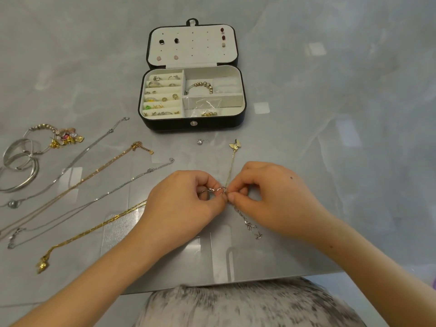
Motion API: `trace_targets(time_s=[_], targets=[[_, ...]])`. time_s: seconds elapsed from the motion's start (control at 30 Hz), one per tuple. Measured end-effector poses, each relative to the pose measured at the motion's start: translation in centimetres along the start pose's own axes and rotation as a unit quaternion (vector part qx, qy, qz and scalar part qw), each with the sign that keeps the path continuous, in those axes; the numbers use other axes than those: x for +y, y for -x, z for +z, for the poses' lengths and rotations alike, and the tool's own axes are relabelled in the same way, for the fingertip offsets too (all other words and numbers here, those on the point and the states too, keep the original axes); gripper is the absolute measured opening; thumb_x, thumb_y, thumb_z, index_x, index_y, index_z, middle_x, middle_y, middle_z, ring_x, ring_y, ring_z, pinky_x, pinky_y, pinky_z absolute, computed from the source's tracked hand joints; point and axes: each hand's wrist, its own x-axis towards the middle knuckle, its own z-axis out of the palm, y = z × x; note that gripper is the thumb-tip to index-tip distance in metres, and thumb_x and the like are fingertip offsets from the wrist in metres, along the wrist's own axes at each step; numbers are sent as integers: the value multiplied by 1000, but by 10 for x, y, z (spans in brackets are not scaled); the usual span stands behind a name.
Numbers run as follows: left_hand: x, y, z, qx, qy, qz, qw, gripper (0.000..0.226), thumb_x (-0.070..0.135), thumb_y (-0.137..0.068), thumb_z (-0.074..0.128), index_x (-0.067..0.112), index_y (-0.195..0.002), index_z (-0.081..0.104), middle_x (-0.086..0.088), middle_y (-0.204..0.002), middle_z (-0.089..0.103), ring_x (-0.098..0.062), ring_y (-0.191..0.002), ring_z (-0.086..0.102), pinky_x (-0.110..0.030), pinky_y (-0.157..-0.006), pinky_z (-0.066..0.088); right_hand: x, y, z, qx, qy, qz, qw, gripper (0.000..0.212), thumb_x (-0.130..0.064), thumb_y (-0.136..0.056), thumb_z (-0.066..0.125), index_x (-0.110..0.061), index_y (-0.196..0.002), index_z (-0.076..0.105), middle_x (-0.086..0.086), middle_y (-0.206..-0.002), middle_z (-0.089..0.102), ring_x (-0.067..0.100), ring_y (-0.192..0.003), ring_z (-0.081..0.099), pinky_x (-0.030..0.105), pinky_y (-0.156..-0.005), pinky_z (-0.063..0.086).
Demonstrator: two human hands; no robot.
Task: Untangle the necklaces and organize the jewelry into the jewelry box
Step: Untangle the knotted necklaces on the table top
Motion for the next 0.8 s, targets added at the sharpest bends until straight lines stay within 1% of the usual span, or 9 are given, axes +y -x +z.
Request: trace_targets(time_s=[0.07,0.2,0.27,0.37,0.5,0.57,0.63,0.73,0.8], targets=[[-1,1,0,-5,-19,7,1000,9,28,-78,64,25,-70,65,13,-41,44,-6,-45,42,-26,-57,40,-1,0,-3,1,-16,25,1000,8,-22,-79,60,-25,-72,63,-10,-76,58,3,-71,52,11,-62,37],[0,3,1,4,-81,25,996,11,31,-78,61,28,-67,59,27,-47,48,3,-52,47,-13,-48,33,0,0,-12,-25,-113,91,989,5,-19,-73,56,-20,-69,59,-14,-58,53,2,-53,46,12,-53,35],[0,3,2,9,-101,37,994,15,31,-78,60,30,-63,55,32,-49,47,7,-55,47,-9,-53,36,1,-2,-17,-15,-217,148,965,8,-10,-75,57,-12,-69,62,-5,-56,54,5,-50,43,18,-53,37],[-1,2,1,11,-103,37,994,17,32,-77,60,31,-61,53,34,-48,46,9,-55,46,-7,-56,35,0,-5,-25,-25,-353,215,910,12,1,-77,55,-2,-67,60,16,-68,64,13,-50,46,24,-52,41],[-1,0,1,14,-105,32,994,9,34,-75,60,30,-67,58,31,-47,46,8,-54,46,-9,-53,35,-1,-7,-30,-58,-438,242,864,18,4,-85,45,-5,-72,51,13,-70,68,12,-46,48,19,-38,39],[-1,-1,1,16,-106,29,994,10,34,-75,60,30,-66,58,26,-45,47,5,-53,46,-11,-50,34,-1,-7,-31,-62,-421,241,872,16,2,-88,43,-7,-77,49,12,-64,66,14,-42,45,20,-35,35],[-1,-1,1,14,-106,30,994,13,34,-75,61,30,-64,56,27,-45,47,6,-53,46,-10,-52,34,0,-6,-30,-53,-355,220,907,13,-4,-91,47,-11,-80,50,5,-55,59,12,-40,40,19,-35,30],[0,0,1,12,-108,30,994,15,33,-74,62,30,-61,54,31,-46,46,8,-54,46,-7,-56,35,3,-7,-31,-17,-234,142,962,12,-12,-90,54,-15,-78,56,-7,-46,41,8,-42,33,15,-42,29],[0,0,1,11,-110,30,993,17,33,-74,61,30,-60,52,31,-46,46,8,-53,45,-8,-55,35,3,-10,-34,-12,-193,99,976,11,-12,-87,57,-15,-77,59,-10,-44,38,5,-41,33,9,-42,28]])
